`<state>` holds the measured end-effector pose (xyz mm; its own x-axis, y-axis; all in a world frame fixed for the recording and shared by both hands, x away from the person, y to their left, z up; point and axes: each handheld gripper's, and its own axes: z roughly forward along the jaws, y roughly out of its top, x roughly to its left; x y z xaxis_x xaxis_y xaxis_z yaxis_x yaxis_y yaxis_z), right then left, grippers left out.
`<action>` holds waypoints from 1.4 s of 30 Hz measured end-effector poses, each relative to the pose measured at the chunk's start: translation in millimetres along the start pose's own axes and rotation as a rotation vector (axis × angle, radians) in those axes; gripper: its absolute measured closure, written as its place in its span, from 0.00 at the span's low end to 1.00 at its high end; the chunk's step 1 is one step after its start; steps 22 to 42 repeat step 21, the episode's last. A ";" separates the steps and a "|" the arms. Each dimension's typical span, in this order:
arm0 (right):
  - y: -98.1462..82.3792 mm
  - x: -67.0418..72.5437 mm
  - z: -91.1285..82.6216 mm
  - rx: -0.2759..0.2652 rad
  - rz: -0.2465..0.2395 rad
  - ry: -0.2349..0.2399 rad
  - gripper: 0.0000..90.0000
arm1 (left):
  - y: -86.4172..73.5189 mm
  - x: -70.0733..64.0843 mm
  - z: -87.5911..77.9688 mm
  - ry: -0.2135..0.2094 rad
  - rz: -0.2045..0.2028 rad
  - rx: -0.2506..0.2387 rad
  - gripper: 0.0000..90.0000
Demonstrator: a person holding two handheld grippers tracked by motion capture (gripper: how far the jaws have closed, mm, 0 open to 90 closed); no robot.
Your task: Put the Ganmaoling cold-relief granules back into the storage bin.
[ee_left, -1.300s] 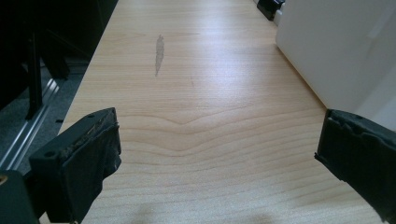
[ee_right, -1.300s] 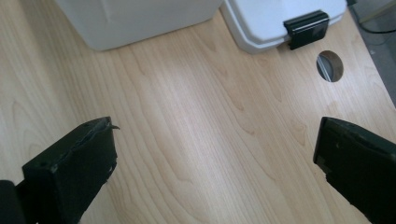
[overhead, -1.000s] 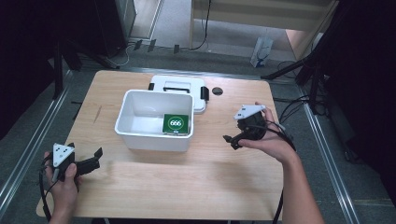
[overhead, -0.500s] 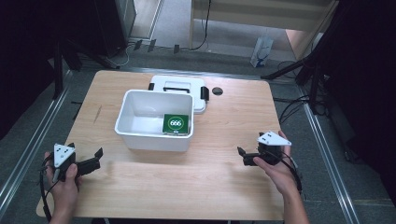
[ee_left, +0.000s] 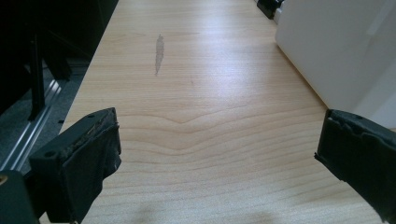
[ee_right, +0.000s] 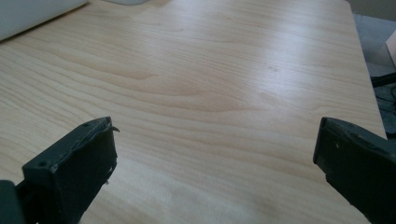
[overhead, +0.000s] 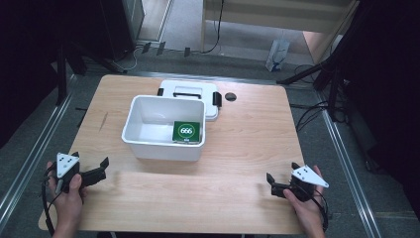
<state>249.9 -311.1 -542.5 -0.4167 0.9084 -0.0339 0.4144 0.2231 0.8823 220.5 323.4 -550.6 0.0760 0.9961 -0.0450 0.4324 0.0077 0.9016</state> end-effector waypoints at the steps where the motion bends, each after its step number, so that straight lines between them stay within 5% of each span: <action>1: 0.0 0.0 0.0 0.000 0.000 0.000 0.00 | 0.0 0.0 0.0 0.000 0.000 0.000 0.00; 4: -5.5 -4.2 -3.5 -0.015 0.004 -0.026 0.00 | 0.2 -0.4 0.1 0.002 0.003 0.008 0.00; 6: -6.3 -12.1 -5.2 -0.053 0.064 -0.058 0.00 | 0.1 -0.5 0.2 0.002 0.005 0.007 0.00; 12: -5.6 -19.4 -3.9 -0.062 0.135 -0.054 0.00 | 0.2 -0.9 0.5 0.005 0.006 0.009 0.00; 42: -4.4 -18.4 -1.3 -0.037 0.124 -0.040 0.00 | 0.3 -0.6 0.5 0.005 0.005 0.011 0.00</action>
